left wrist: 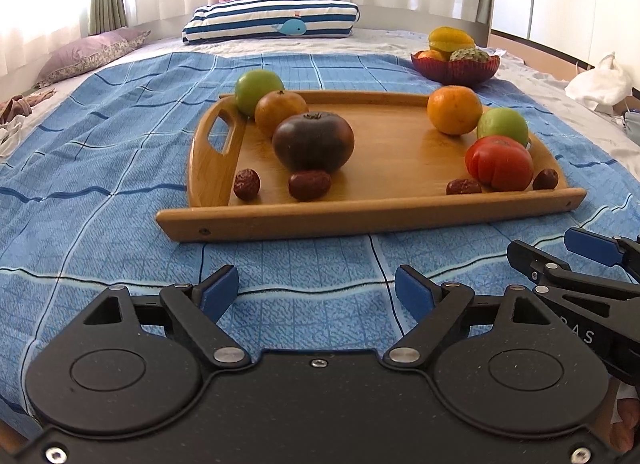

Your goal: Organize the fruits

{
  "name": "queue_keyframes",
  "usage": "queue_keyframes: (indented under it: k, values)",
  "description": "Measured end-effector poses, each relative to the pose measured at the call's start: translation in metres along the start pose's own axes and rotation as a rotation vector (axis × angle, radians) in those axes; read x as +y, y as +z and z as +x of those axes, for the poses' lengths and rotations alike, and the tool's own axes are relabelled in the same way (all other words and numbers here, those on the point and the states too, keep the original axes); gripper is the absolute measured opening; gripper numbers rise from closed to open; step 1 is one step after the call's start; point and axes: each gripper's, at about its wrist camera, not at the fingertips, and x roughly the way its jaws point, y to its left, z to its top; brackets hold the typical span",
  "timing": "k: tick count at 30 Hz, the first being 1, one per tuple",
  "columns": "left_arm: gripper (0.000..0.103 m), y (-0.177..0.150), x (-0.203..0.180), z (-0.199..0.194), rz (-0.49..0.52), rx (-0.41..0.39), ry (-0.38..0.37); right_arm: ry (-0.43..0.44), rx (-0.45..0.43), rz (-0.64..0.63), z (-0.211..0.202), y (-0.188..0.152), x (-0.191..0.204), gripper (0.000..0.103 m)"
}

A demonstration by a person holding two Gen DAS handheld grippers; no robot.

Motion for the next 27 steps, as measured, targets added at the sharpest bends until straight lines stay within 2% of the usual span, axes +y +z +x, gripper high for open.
queue_keyframes:
  k: [20, 27]
  values:
    - [0.095, -0.003, -0.001, 0.007, -0.017, 0.011, 0.007, -0.011, 0.039, -0.011, 0.01, -0.005, 0.0, 0.082]
    - [0.101, -0.005, -0.003, 0.01, -0.017, 0.012, 0.004, -0.016, 0.051, -0.036, 0.013, -0.005, 0.001, 0.086]
